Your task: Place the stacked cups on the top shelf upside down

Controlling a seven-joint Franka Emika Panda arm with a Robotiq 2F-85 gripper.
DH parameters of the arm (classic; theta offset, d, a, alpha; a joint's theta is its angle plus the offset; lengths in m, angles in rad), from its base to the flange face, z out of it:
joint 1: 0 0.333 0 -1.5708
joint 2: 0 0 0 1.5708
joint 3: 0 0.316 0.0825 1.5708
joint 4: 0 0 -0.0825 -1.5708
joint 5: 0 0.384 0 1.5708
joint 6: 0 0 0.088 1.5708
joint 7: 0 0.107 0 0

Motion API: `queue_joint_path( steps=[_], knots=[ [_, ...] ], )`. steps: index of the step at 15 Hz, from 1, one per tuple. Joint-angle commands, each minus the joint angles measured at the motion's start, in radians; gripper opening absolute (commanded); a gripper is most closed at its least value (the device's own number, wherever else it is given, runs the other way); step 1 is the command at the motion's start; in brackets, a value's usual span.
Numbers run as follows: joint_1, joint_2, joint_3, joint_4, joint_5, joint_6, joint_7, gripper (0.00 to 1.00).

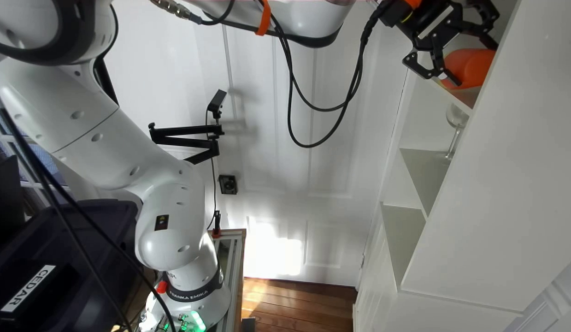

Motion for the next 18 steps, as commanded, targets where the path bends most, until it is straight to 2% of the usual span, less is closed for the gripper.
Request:
queue_joint_path(
  steps=[1, 8, 12, 13, 14, 18],
  knots=[
    [-0.012, -0.033, 0.017, 0.002, -0.028, -0.018, 0.0, 0.44],
    [-0.022, -0.07, 0.062, -0.007, -0.213, -0.067, -0.013, 0.44],
    [-0.018, -0.046, 0.075, 0.011, -0.332, -0.109, -0.02, 0.44],
    [0.007, -0.046, 0.052, 0.005, -0.279, -0.091, -0.001, 0.44],
    [0.008, -0.044, 0.052, 0.005, -0.283, -0.093, 0.001, 0.69],
    [0.01, -0.04, 0.05, 0.005, -0.282, -0.092, 0.001, 0.69]
  ],
)
